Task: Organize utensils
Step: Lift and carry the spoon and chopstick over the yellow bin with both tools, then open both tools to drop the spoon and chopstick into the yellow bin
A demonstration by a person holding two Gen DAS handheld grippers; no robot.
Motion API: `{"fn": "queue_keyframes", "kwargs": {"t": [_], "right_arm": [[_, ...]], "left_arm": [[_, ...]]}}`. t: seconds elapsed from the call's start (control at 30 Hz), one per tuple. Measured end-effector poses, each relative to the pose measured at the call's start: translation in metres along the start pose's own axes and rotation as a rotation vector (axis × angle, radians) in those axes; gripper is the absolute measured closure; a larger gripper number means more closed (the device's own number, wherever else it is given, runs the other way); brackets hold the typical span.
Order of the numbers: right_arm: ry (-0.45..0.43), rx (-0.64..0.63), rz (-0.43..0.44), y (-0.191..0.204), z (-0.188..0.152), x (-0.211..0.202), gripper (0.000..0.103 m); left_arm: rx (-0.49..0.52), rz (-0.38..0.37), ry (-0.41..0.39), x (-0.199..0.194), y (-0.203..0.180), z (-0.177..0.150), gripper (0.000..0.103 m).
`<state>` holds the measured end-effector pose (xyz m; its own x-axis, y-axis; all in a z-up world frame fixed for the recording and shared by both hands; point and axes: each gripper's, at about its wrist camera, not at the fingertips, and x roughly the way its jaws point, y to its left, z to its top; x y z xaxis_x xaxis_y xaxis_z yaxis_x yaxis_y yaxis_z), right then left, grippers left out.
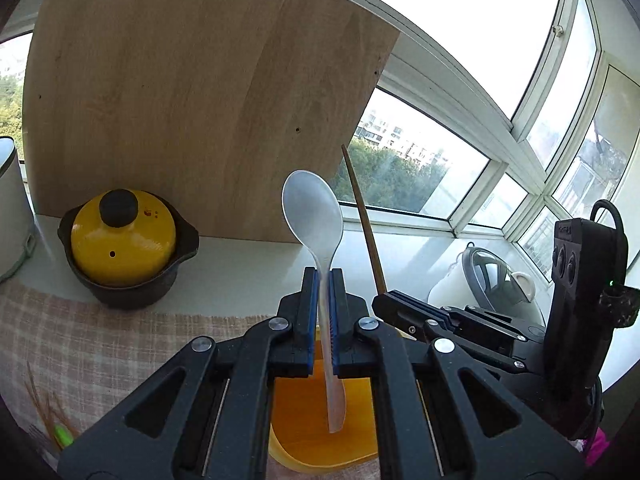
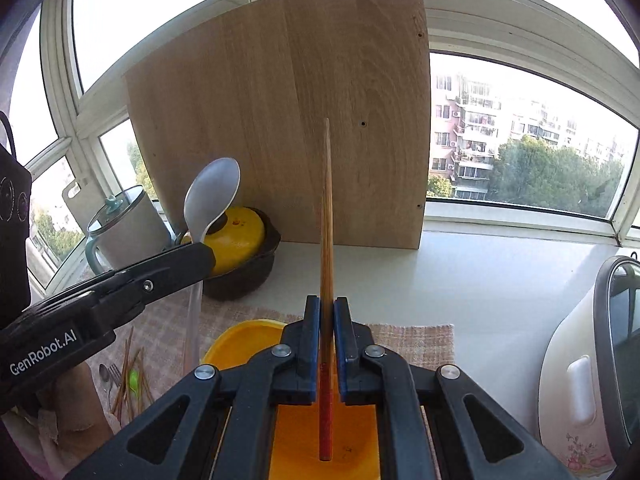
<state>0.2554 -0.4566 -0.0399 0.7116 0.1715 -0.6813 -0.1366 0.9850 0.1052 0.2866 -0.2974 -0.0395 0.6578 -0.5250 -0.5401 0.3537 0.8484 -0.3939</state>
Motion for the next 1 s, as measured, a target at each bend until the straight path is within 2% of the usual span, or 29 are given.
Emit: {"fn": "queue_keyframes", "kwargs": {"t": [0.33, 0.57, 0.63, 0.67, 0.7, 0.77, 0.87, 1.0], "right_arm": [[0.027, 0.004, 0.027, -0.011, -0.019, 0.009, 0.099], [0.033, 0.004, 0.036, -0.012, -0.024, 0.007, 0.098], [0.034, 0.011, 0.036, -0.012, -0.024, 0.005, 0.09], [0.029, 0.017, 0.033, -0.013, -0.024, 0.003, 0.076], [0.021, 0.019, 0.031, -0.013, -0.025, -0.001, 0.07], [0.015, 0.017, 0.028, -0.013, -0.025, -0.006, 0.07], [0.006, 0.018, 0.019, -0.015, -0.027, -0.014, 0.07], [0.009, 0.04, 0.026, -0.022, -0.031, -0.023, 0.07]], "left_arm": [[0.04, 0.035, 0.026, 0.012, -0.006, -0.023, 0.1], [0.065, 0.043, 0.032, 0.005, -0.011, -0.029, 0.1], [0.065, 0.071, 0.042, 0.003, -0.012, -0.029, 0.1], [0.06, 0.076, 0.043, 0.001, -0.011, -0.03, 0.1], [0.054, 0.078, 0.044, -0.001, -0.009, -0.03, 0.1], [0.047, 0.083, 0.047, -0.004, -0.008, -0.031, 0.098], [0.059, 0.087, 0.04, -0.01, -0.01, -0.032, 0.083], [0.054, 0.102, 0.023, -0.02, -0.012, -0.033, 0.083]]}}
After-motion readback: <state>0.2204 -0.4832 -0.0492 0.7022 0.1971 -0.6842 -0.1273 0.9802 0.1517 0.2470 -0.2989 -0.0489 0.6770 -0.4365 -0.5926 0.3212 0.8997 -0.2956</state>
